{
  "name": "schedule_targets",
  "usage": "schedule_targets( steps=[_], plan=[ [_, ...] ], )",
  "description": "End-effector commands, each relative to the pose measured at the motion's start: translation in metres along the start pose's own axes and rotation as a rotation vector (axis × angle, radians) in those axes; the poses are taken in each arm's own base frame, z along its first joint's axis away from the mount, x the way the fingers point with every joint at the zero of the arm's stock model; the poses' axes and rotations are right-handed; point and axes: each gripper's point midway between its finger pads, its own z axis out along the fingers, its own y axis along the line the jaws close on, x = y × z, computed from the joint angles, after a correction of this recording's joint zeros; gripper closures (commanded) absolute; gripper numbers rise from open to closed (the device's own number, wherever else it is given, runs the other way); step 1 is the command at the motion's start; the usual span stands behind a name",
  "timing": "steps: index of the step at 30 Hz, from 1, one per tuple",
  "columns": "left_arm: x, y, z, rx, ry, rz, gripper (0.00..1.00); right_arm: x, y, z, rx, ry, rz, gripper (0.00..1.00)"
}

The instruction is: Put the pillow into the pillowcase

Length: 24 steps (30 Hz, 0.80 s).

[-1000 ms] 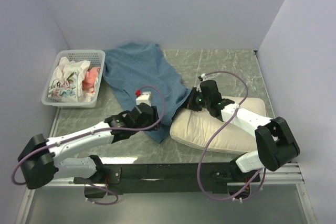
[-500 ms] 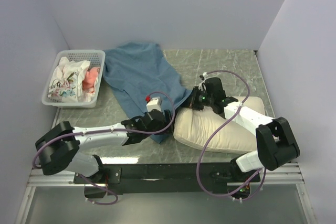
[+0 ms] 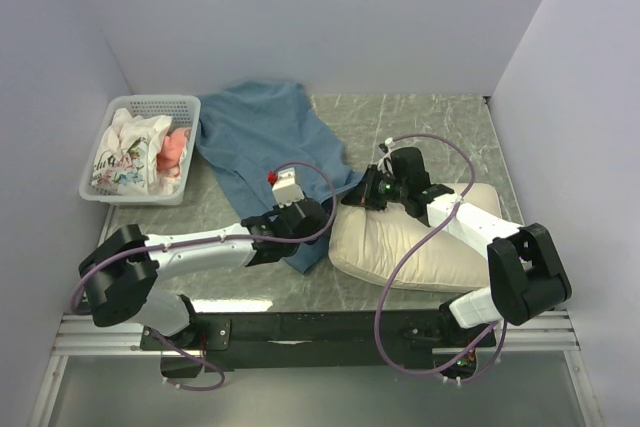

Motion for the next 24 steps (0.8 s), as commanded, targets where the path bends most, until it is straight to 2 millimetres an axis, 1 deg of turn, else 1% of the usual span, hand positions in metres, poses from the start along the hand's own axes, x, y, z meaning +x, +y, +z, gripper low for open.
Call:
schedule_targets(
  steps=[1,2,4,5,6,8,9,10,11,14,15,16,17,18,19,21,22,23,24],
  plan=[
    [-0.037,0.004,-0.017,-0.036,-0.094,0.040,0.87,-0.021,0.032,-0.005,-0.121,-0.051,-0.025,1.00],
    [-0.035,0.004,-0.018,-0.025,-0.079,0.051,0.92,-0.020,0.031,-0.004,-0.121,-0.047,-0.023,1.00],
    [-0.038,-0.003,-0.022,0.017,-0.071,0.076,0.94,-0.020,0.031,-0.005,-0.129,-0.049,-0.023,1.00],
    [-0.035,-0.007,-0.024,0.050,-0.058,0.085,0.93,-0.020,0.032,-0.006,-0.133,-0.050,-0.025,1.00],
    [-0.032,-0.021,-0.028,0.124,-0.028,0.074,0.91,-0.019,0.031,-0.005,-0.130,-0.049,-0.024,1.00],
    [-0.024,-0.028,-0.032,0.149,0.003,0.052,0.82,-0.021,0.031,-0.007,-0.128,-0.056,-0.030,1.00],
    [-0.016,-0.025,-0.033,0.131,0.030,0.058,0.81,-0.019,0.030,-0.007,-0.127,-0.053,-0.031,1.00],
    [-0.007,-0.029,-0.038,0.131,0.051,0.025,0.80,-0.019,0.031,-0.008,-0.130,-0.053,-0.033,1.00],
    [-0.002,-0.029,-0.041,0.120,0.063,0.014,0.75,-0.019,0.032,-0.009,-0.134,-0.051,-0.037,1.00],
    [0.022,-0.026,-0.048,0.122,0.099,-0.049,0.67,-0.018,0.034,-0.009,-0.142,-0.037,-0.045,1.00],
    [0.025,-0.027,-0.050,0.137,0.103,-0.072,0.63,-0.018,0.036,-0.010,-0.147,-0.030,-0.048,1.00],
    [0.032,-0.032,-0.051,0.175,0.107,-0.100,0.57,-0.017,0.036,-0.010,-0.151,-0.025,-0.050,1.00],
    [0.034,-0.034,-0.051,0.190,0.105,-0.112,0.43,-0.017,0.039,-0.012,-0.162,-0.022,-0.053,1.00],
    [0.035,-0.035,-0.050,0.198,0.102,-0.120,0.36,-0.016,0.040,-0.013,-0.166,-0.021,-0.054,1.00],
    [0.035,-0.039,-0.049,0.213,0.097,-0.129,0.26,-0.017,0.041,-0.015,-0.170,-0.022,-0.053,1.00],
    [0.034,-0.039,-0.042,0.188,0.077,-0.123,0.19,-0.017,0.044,-0.019,-0.176,-0.024,-0.056,1.00],
    [0.032,-0.044,-0.040,0.184,0.065,-0.128,0.17,-0.017,0.045,-0.021,-0.179,-0.027,-0.057,1.00],
    [0.033,-0.041,-0.032,0.155,0.051,-0.113,0.16,-0.018,0.048,-0.025,-0.186,-0.034,-0.060,1.00],
    [0.033,-0.043,-0.029,0.154,0.047,-0.113,0.16,-0.017,0.050,-0.027,-0.197,-0.029,-0.060,1.00]
  ],
)
